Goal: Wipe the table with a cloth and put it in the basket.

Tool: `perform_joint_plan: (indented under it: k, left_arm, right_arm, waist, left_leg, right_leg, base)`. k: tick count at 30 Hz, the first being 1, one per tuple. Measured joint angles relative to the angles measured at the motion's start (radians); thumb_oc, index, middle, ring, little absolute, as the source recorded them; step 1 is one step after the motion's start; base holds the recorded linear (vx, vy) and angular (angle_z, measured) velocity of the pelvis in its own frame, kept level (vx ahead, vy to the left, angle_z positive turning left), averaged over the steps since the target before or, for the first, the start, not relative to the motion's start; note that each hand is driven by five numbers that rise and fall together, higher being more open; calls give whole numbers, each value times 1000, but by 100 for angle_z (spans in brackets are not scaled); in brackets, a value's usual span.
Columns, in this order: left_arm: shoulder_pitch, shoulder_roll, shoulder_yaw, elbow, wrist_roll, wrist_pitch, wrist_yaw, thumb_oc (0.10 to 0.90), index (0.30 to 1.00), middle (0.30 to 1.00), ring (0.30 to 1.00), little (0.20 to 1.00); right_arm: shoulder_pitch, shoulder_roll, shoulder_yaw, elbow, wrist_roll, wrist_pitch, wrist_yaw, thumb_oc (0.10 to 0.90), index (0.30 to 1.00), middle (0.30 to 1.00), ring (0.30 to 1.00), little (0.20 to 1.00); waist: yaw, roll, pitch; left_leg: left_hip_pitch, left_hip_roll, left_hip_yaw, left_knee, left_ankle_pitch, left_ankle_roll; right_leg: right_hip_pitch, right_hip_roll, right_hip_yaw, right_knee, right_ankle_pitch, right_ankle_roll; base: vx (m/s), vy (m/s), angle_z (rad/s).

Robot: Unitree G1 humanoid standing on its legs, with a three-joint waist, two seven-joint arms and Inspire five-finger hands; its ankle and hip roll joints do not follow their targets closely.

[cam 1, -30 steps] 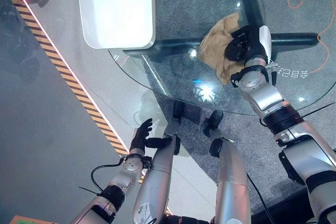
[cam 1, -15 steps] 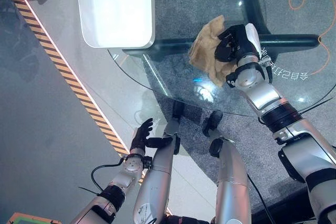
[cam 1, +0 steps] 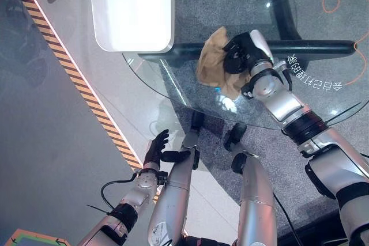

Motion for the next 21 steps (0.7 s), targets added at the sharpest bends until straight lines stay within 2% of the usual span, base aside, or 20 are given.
perform_joint_plan:
  k: [6, 9, 21]
  left_arm:
    - [0, 0, 0, -4, 0, -3, -4, 800, 900, 900, 900, 900]
    - [0, 0, 0, -13, 0, -2, -12, 800, 900, 900, 900, 900]
    - [0, 0, -1, -15, 0, -1, -19, 800, 900, 900, 900, 900]
  right_arm:
    - [1, 62, 51, -10, -41, -2, 100, 100, 300, 300, 300, 200]
    - [1, 65, 82, -18, -70, -2, 133, 100, 300, 300, 300, 200]
    - [2, 66, 96, -14, -49, 1, 76, 100, 300, 300, 300, 200]
  waist:
    - [20, 6, 0]
    - [31, 6, 0]
    - [36, 6, 1]
  left_leg:
    - [-13, -9, -24, 1, 1, 0]
    - [-15, -13, -26, 0, 0, -1]
    - [-15, -19, -29, 5, 2, 2]
  right_leg:
    - [0, -8, -24, 1, -8, -1]
    - [0, -12, -26, 1, -9, 1]
    - [4, -19, -28, 3, -9, 3]
  base:
    - [3, -13, 11]
    - [2, -3, 4]
    - [0, 0, 0]
